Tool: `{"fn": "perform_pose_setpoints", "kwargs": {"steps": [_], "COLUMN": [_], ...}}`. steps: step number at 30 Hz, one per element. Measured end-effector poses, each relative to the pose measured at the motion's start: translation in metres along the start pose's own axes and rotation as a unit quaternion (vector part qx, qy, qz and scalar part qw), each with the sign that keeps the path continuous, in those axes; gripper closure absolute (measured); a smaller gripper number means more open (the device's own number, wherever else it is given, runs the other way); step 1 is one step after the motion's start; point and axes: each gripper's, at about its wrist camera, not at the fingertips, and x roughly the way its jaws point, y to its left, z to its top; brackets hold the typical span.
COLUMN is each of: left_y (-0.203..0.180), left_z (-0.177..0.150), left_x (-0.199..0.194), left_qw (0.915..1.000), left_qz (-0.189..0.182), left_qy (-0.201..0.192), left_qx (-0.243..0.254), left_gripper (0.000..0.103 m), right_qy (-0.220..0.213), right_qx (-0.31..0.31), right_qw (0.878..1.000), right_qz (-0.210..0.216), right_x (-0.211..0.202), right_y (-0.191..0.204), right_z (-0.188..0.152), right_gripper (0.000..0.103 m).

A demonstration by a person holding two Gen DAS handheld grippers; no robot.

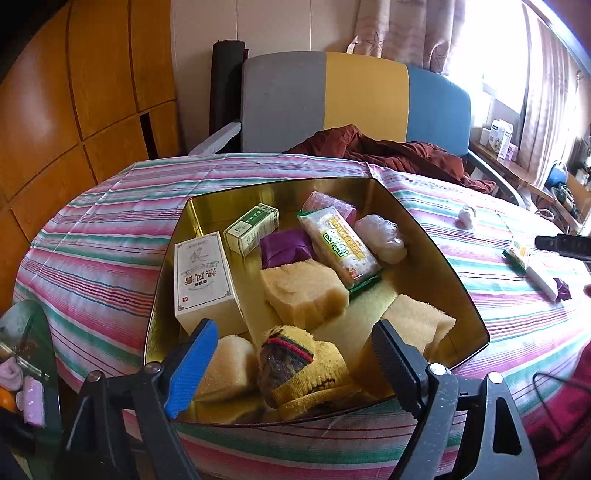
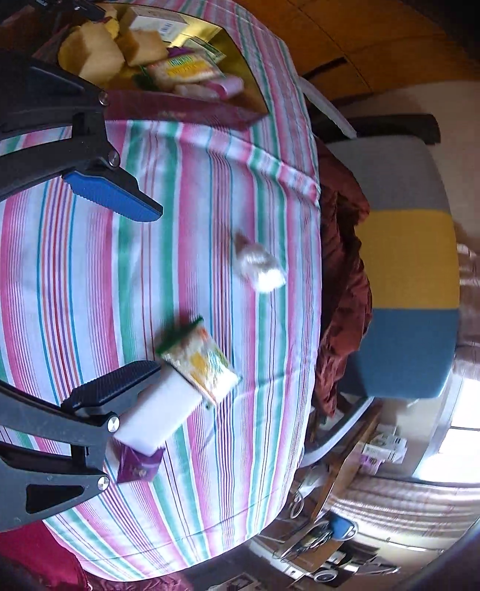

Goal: Organize objects
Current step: 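Move both tools away from the tray toward the remaining items, then grasp white plastic bundle with left tool while right tool grasps purple snack pack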

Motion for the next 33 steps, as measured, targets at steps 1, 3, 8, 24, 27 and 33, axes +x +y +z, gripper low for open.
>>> {"fn": "perform_pose_setpoints", "kwargs": {"steps": [1,3,8,24,27,33], "left_y": [0.000,0.000,-0.002,-0.035,-0.051,-0.087], "left_z": [0.001,0.002,0.007,0.037,0.043,0.052], "left_x": [0.000,0.001,-0.001,0.003,0.004,0.009], "left_qw": [1.0000,1.0000,1.0000,0.9993,0.9986,0.9950], "left_qz": [0.000,-0.001,-0.004,-0.020,-0.034,-0.059], "left_qy": [0.000,0.001,-0.001,-0.005,-0.007,-0.005], "left_qx": [0.000,-0.001,0.002,0.030,0.041,0.080], "left_gripper": [0.017,0.017,0.017,0.017,0.017,0.017], "right_qy": [0.000,0.003,0.016,0.004,-0.003,-0.004], "right_qx": [0.012,0.032,0.074,0.310,0.338,0.357], "right_qw": [1.000,0.999,0.997,0.950,0.941,0.934], "right_qz": [-0.004,-0.007,-0.026,-0.027,-0.013,0.010], "right_x": [0.001,0.004,0.014,0.039,0.036,0.037], "right_y": [-0.010,-0.029,-0.074,-0.209,-0.219,-0.224], "right_z": [0.003,0.010,0.022,0.000,-0.004,-0.006], "right_gripper": [0.019,0.018,0.018,0.018,0.018,0.018]}}
